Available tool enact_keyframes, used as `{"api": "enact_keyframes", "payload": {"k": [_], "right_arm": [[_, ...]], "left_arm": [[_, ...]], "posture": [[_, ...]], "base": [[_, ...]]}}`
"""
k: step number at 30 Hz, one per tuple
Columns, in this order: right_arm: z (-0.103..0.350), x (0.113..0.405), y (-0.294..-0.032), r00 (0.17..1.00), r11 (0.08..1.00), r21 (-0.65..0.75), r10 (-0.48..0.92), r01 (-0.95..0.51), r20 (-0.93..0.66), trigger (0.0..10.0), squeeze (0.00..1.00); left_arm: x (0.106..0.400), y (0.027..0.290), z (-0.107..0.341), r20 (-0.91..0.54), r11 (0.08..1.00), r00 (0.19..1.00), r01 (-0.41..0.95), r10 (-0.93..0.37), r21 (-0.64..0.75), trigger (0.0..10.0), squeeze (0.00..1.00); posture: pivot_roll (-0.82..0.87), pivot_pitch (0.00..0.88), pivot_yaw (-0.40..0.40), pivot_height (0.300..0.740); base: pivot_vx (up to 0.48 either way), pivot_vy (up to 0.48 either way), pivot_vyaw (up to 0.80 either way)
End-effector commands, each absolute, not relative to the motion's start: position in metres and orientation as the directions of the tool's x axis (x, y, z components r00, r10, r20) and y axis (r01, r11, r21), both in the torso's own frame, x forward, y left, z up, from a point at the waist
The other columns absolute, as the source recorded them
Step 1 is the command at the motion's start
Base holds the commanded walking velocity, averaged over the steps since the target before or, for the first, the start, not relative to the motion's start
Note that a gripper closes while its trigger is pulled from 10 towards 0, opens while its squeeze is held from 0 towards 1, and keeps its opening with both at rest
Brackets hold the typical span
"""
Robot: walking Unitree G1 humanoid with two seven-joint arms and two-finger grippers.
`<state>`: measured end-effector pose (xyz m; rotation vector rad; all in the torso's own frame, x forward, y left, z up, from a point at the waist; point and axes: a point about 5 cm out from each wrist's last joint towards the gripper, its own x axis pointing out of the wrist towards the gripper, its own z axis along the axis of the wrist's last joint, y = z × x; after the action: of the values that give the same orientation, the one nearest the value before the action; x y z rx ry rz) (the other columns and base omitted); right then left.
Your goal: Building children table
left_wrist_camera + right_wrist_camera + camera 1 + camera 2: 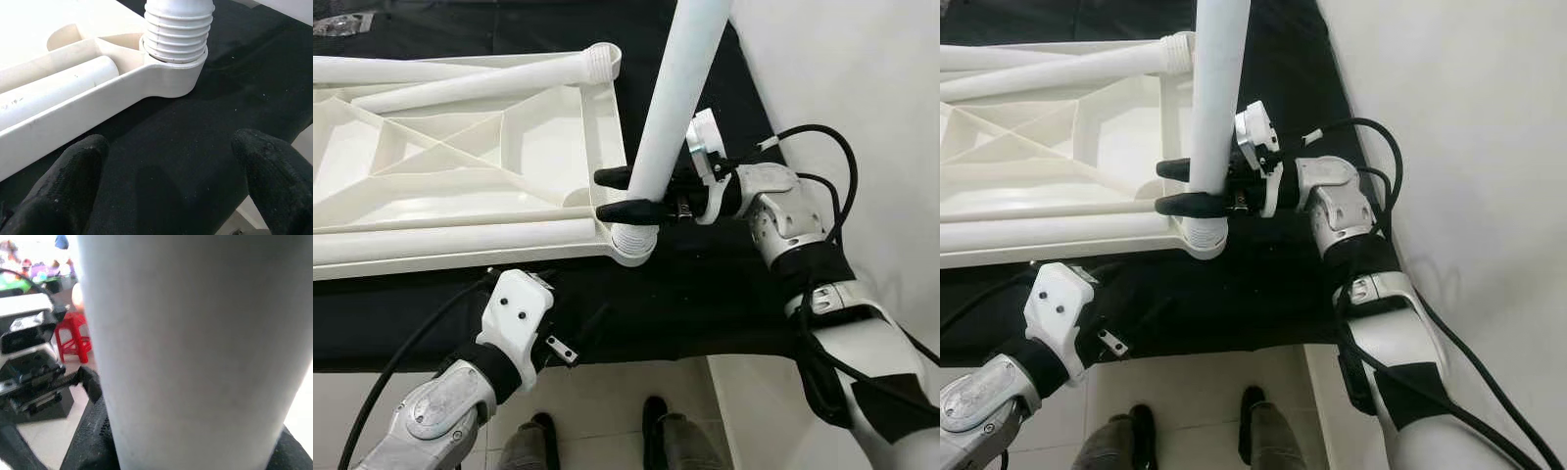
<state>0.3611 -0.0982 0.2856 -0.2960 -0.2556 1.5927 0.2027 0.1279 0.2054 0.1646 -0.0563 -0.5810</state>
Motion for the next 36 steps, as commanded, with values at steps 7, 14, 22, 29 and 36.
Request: {"api": "enact_keyframes", "payload": {"k": [7, 14, 22, 29, 36], "right_arm": [[0.256, 0.353, -0.094, -0.099, -0.175, -0.339, 0.969, -0.924, -0.228, 10.0, 0.0], [0.256, 0.351, -0.093, -0.127, -0.215, -0.353, 0.958, -0.911, -0.257, 10.0, 0.0], [0.253, 0.353, -0.098, -0.137, -0.233, -0.319, 0.945, -0.919, -0.297, 10.0, 0.0], [0.262, 0.353, -0.097, -0.162, -0.231, -0.276, 0.955, -0.933, -0.25, 10.0, 0.0], [0.258, 0.348, -0.095, -0.196, -0.291, -0.27, 0.923, -0.918, -0.33, 10.0, 0.0]], "left_arm": [[0.199, 0.13, 0.204, -0.018, 0.818, 0.832, 0.55, -0.555, 0.171, 10.0, 0.0], [0.199, 0.128, 0.203, -0.018, 0.817, 0.831, 0.551, -0.557, 0.17, 10.0, 0.0], [0.199, 0.128, 0.203, -0.019, 0.817, 0.831, 0.551, -0.556, 0.171, 10.0, 0.0], [0.2, 0.128, 0.203, -0.022, 0.816, 0.831, 0.551, -0.556, 0.173, 10.0, 0.0], [0.2, 0.128, 0.203, -0.02, 0.815, 0.829, 0.554, -0.559, 0.172, 10.0, 0.0]], "posture": [[0.17, 0.469, -0.057, 0.74], [0.17, 0.469, -0.059, 0.74], [0.17, 0.469, -0.06, 0.74], [0.17, 0.469, -0.059, 0.74], [0.17, 0.464, -0.054, 0.74]], "base": [[0.0, 0.0, 0.0], [0.0, 0.0, 0.0], [0.0, 0.0, 0.0], [0.0, 0.0, 0.0], [0.0, 0.0, 0.0]]}}
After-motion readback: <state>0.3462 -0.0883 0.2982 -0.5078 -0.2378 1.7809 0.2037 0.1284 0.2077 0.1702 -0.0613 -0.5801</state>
